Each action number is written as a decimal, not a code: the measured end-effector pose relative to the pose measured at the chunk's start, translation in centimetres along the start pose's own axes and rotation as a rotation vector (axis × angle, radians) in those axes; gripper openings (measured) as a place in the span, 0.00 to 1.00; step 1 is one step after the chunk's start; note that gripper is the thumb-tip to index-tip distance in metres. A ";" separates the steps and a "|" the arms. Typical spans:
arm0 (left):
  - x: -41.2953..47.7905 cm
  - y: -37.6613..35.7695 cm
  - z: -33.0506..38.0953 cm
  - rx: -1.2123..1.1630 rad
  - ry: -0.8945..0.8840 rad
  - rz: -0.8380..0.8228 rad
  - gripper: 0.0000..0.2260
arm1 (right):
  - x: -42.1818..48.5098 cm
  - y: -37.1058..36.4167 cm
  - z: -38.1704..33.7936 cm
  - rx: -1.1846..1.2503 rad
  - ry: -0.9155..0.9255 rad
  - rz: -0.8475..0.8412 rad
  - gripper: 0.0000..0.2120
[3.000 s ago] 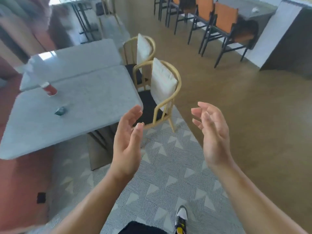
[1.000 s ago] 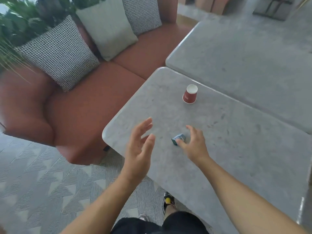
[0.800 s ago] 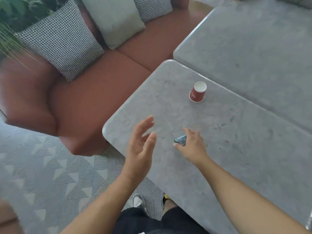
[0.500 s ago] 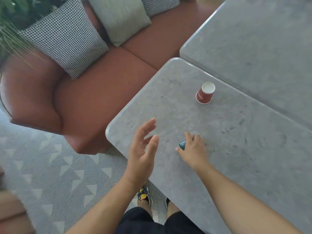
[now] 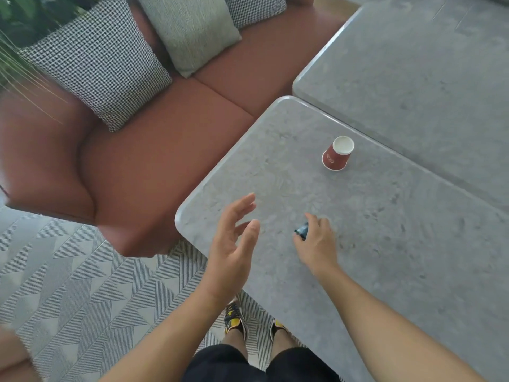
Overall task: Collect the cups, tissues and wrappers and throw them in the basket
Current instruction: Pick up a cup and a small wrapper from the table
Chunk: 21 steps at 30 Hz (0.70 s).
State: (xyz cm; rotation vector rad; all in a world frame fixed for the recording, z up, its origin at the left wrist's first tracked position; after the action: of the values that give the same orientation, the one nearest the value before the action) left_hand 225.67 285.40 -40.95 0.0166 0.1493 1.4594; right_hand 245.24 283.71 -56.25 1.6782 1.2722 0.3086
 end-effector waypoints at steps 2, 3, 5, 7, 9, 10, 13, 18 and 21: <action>0.0 0.7 0.3 0.001 -0.002 0.012 0.23 | -0.3 0.7 -1.9 0.143 0.031 0.026 0.27; 0.0 1.1 0.6 0.002 -0.008 0.023 0.23 | -0.4 1.1 -3.0 0.201 0.056 0.031 0.26; -0.1 1.9 1.1 0.002 -0.022 0.052 0.23 | -0.8 2.0 -5.4 0.310 0.121 0.018 0.24; -0.5 2.9 1.5 -0.001 -0.038 0.100 0.22 | -1.5 3.0 -7.9 0.403 0.188 -0.013 0.22; -1.2 3.9 1.7 -0.010 -0.043 0.171 0.21 | -2.3 3.8 -10.1 0.476 0.255 -0.050 0.20; -1.6 4.5 1.8 -0.013 -0.044 0.210 0.21 | -2.8 4.0 -11.2 0.510 0.292 -0.076 0.19; -3.4 6.7 1.9 -0.013 -0.046 0.322 0.22 | -4.6 4.1 -14.4 0.610 0.383 -0.167 0.18; -7.5 11.3 2.0 -0.035 -0.034 0.487 0.19 | -8.8 2.8 -20.0 0.731 0.472 -0.330 0.15; -10.6 14.5 1.9 -0.011 -0.043 0.603 0.21 | -12.3 1.3 -23.0 0.751 0.539 -0.453 0.15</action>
State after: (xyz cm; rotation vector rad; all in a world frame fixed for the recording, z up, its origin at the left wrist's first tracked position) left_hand 210.47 276.67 -36.62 0.0896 0.1047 2.0596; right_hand 225.18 285.71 -39.71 1.8938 2.3349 -0.0146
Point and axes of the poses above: each hand's wrist, its own x-axis towards the middle knuckle, its own y-axis out of the back of the hand, z = x × y, the point moved 3 cm from there along x, towards the middle knuckle, and after that the axes turned 3 degrees about z, right-handed, at the moved point
